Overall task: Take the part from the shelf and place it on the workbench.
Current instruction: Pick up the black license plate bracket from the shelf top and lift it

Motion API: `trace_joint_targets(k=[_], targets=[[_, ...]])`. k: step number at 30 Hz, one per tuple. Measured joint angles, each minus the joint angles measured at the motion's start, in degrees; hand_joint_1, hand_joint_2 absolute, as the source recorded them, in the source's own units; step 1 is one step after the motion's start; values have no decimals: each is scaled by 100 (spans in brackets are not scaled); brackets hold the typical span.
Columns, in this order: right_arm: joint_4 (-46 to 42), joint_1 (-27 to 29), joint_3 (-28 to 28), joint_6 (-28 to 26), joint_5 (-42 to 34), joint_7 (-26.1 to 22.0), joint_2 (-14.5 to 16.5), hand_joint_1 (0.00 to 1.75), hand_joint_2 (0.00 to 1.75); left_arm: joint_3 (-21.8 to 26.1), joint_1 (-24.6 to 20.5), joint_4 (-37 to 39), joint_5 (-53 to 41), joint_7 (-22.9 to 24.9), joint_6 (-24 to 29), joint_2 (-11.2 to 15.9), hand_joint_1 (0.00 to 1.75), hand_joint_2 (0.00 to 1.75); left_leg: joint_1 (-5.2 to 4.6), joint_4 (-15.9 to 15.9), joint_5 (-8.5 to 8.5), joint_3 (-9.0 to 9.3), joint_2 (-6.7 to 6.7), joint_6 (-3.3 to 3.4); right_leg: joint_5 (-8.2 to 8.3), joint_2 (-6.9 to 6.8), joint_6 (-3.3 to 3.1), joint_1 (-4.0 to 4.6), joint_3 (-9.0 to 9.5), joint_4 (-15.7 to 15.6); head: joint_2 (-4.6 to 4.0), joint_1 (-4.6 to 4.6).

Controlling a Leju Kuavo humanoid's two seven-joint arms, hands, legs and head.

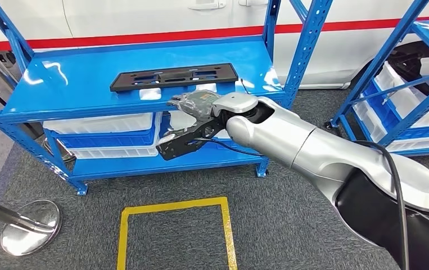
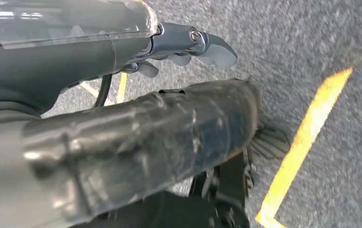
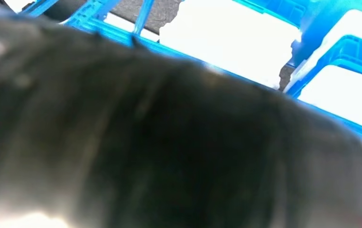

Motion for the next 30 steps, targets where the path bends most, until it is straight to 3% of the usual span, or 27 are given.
trace_joint_targets(k=[3,5,8,9,10,11,12,14,15,17,20,22,25,27,30], targets=[[18,-36,-4,63,8,4,39,0,0,1,-16,0,17,20,-4,-6,0,0,-9,-134,-47,68,-13,79,-29,3,63,22,-10,-2,0,1],[36,-107,-21,100,4,19,87,0,0,4,-9,0,36,39,-16,-18,0,0,13,-178,-54,115,-6,132,-139,-7,114,16,-68,158,0,3],[86,-222,-43,114,2,59,159,0,0,11,-11,0,56,49,-49,-21,0,0,16,-198,-93,178,2,208,-534,-17,189,-17,-543,1102,0,4],[103,-224,-45,113,5,68,175,0,0,15,-15,0,58,48,-59,-20,0,0,12,-197,-112,200,-1,222,-601,-18,202,-29,-726,1409,0,4],[117,-216,-45,112,13,74,192,0,0,20,-16,0,61,44,-67,-20,0,0,11,-197,-134,228,-6,230,-568,-18,207,-40,-841,1557,0,4],[128,-211,-45,110,23,78,208,0,0,29,-16,0,63,39,-77,-21,0,0,10,-196,-159,264,-13,231,-423,-19,202,-47,-858,1490,0,4],[136,-214,-45,109,32,80,226,0,0,38,-14,0,66,31,-88,-23,0,0,9,-194,-187,306,-20,225,-191,-19,185,-50,-776,1220,0,4],[148,-239,-46,106,42,84,256,0,0,53,-12,1,70,6,-110,-38,0,0,-1,-189,-247,371,-29,197,217,-20,124,-26,-491,489,0,4],[152,-253,-46,107,43,85,283,0,0,58,-15,1,72,-4,-116,-45,0,0,-9,-185,-268,380,-30,173,290,-21,93,-5,-374,224,0,5],[160,-270,-46,107,49,86,338,0,0,67,-29,1,75,-15,-122,-55,0,0,-20,-189,-286,375,-25,115,250,-15,52,34,-286,50,0,2],[173,-282,-48,99,59,91,382,0,0,84,-34,0,77,-19,-124,-48,0,0,-10,-110,-378,369,-11,28,230,-9,-9,-14,-193,-62,0,0],[187,-296,-49,89,61,96,420,0,0,95,-30,0,82,-25,-128,-41,0,0,5,393,-628,135,-6,-15,217,-19,-62,-40,-120,-113,0,-3],[201,-283,-48,88,60,112,493,0,0,106,-28,2,104,-33,-139,-37,0,0,19,1338,-931,-416,-5,-70,174,-19,-101,-35,-85,-107,0,-3],[204,-277,-48,89,58,122,506,0,0,109,-27,2,109,-34,-139,-37,0,0,20,1481,-938,-520,-5,-81,164,-18,-101,-35,-80,-102,0,-2],[204,-276,-48,89,58,123,507,0,0,110,-27,2,109,-34,-139,-37,0,0,20,1483,-931,-526,-5,-82,163,-18,-101,-35,-79,-100,-1,-2]])
